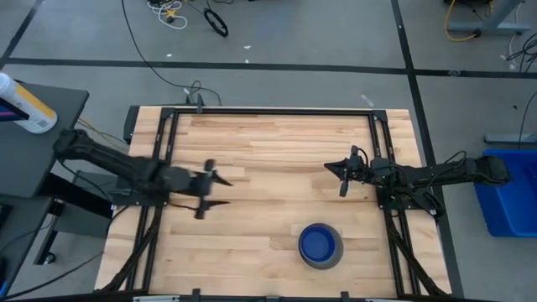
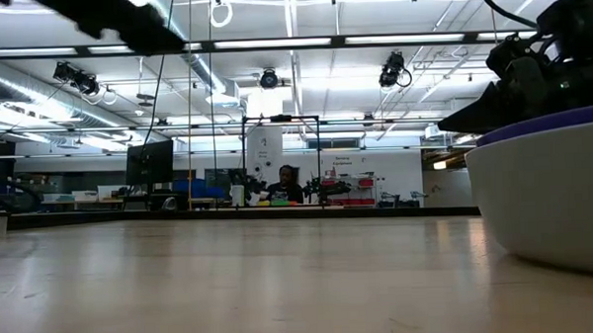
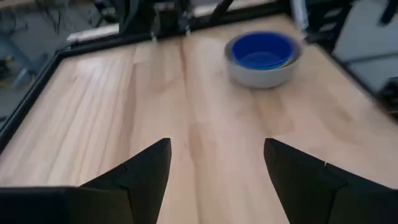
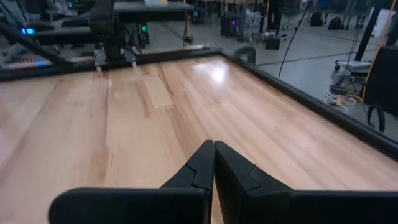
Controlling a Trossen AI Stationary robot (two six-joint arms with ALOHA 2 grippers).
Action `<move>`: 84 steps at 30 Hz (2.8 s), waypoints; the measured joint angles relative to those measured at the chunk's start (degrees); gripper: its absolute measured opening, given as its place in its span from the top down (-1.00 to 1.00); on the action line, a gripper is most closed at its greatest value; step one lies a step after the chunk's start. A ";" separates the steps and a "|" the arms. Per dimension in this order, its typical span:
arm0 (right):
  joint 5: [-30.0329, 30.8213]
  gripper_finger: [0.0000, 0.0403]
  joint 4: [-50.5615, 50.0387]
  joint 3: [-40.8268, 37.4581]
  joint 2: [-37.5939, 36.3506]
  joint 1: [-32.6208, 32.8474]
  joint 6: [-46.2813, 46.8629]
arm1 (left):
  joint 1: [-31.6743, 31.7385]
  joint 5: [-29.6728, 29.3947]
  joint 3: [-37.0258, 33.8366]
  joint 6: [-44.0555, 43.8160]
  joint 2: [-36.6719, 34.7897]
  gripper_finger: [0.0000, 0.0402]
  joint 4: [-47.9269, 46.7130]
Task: Nest bowls inside each other
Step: Return to Home Position
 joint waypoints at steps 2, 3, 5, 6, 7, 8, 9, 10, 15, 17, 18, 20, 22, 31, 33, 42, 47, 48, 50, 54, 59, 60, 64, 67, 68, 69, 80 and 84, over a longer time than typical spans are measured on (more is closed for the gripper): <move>0.01 0.91 0.20 -0.02 0.21 0.02 0.01 | -2.66 -1.88 -4.74 -1.55 -6.72 -0.31 0.89; 0.01 0.90 0.04 0.00 0.22 0.02 0.01 | -4.09 -3.28 -7.21 -2.24 -10.18 -0.31 1.14; 0.00 0.91 0.01 -0.02 0.23 0.02 0.01 | -6.97 -5.82 -11.71 -3.42 -16.24 -0.31 2.14; 0.01 0.91 0.15 -0.02 0.24 0.02 0.01 | -8.39 -6.95 -13.84 -4.05 -19.33 -0.31 2.25; 0.01 0.91 0.13 -0.02 0.24 0.02 0.01 | -9.67 -8.11 -15.96 -4.68 -21.89 -0.31 2.34; 0.02 0.91 0.13 -0.02 0.24 0.02 0.01 | -10.82 -9.42 -17.96 -5.25 -24.41 -0.31 2.85; 0.02 0.90 0.14 -0.02 0.24 0.02 0.01 | -11.88 -10.31 -19.78 -5.86 -26.69 -0.31 3.59; 0.01 0.91 0.12 -0.02 0.24 0.02 0.01 | -12.87 -10.87 -21.65 -5.83 -28.80 -0.31 4.26; 0.01 0.90 0.09 -0.02 0.24 0.01 0.01 | -16.64 -8.43 -28.26 -2.44 -36.19 -0.31 9.00; 0.01 0.91 0.14 -0.02 0.24 0.02 0.01 | -17.49 -4.30 -29.62 -1.39 -37.97 -0.31 9.47; 0.01 0.91 0.14 -0.02 0.24 0.02 0.01 | -17.73 -1.95 -29.95 -1.28 -38.70 -0.31 9.47; 0.01 0.91 0.03 -0.02 0.24 0.02 0.01 | -18.02 2.52 -30.17 -1.23 -39.65 -0.31 9.59; 0.01 0.91 0.13 -0.02 0.24 0.02 0.01 | -18.02 5.36 -30.18 -1.23 -40.07 -0.31 9.79; 0.01 0.91 0.12 -0.02 0.24 0.02 0.01 | -18.02 5.57 -30.18 -3.69 -39.97 -0.31 10.21; 0.01 0.90 0.14 -0.02 0.24 0.02 0.01 | -18.02 5.60 -30.18 -5.88 -39.97 -0.31 10.16; 0.01 0.91 0.14 -0.02 0.24 0.02 0.01 | -18.00 10.09 -30.20 -11.73 -39.92 -0.31 8.16; 0.03 0.91 0.13 -0.02 0.24 0.02 0.01 | -18.02 23.75 -30.20 -7.47 -39.93 -0.31 9.47; 0.01 0.91 0.14 -0.02 0.24 0.02 0.01 | -18.04 24.63 -30.20 -7.08 -39.93 -0.31 10.10; 0.03 0.90 0.12 -0.02 0.24 0.02 0.01 | -18.02 21.05 -30.20 -7.07 -39.95 -0.31 11.73; 0.01 0.91 0.14 -0.02 0.24 0.02 0.01 | -17.97 4.09 -30.20 -9.21 -39.95 -0.31 9.56; 0.03 0.91 0.14 -0.02 0.24 0.02 0.01 | -17.97 3.14 -30.22 -10.67 -39.93 -0.31 6.21; 0.03 0.91 0.14 -0.02 0.24 0.02 0.01 | -18.00 6.13 -30.22 -9.77 -39.91 -0.31 6.54; 0.01 0.91 0.14 -0.02 0.24 0.02 0.01 | -18.02 15.30 -30.20 -7.43 -39.95 -0.31 10.43; 0.01 0.91 0.14 -0.02 0.24 0.01 0.01 | -18.02 16.57 -30.20 -7.26 -39.95 -0.31 11.17; 0.02 0.90 0.14 -0.02 0.24 0.02 0.01 | -18.00 16.58 -30.20 -7.27 -39.95 -0.31 11.20; 0.01 0.91 0.14 -0.02 0.24 0.01 0.01 | -18.02 15.58 -30.22 -7.90 -39.91 -0.31 11.59; 0.04 0.90 0.14 -0.02 0.24 0.02 0.01 | -18.00 5.16 -30.55 -4.75 -39.47 -0.31 5.53; 0.04 0.91 0.15 -0.02 0.26 0.00 -0.01 | -17.97 1.97 -33.50 -5.65 -39.98 -0.31 11.62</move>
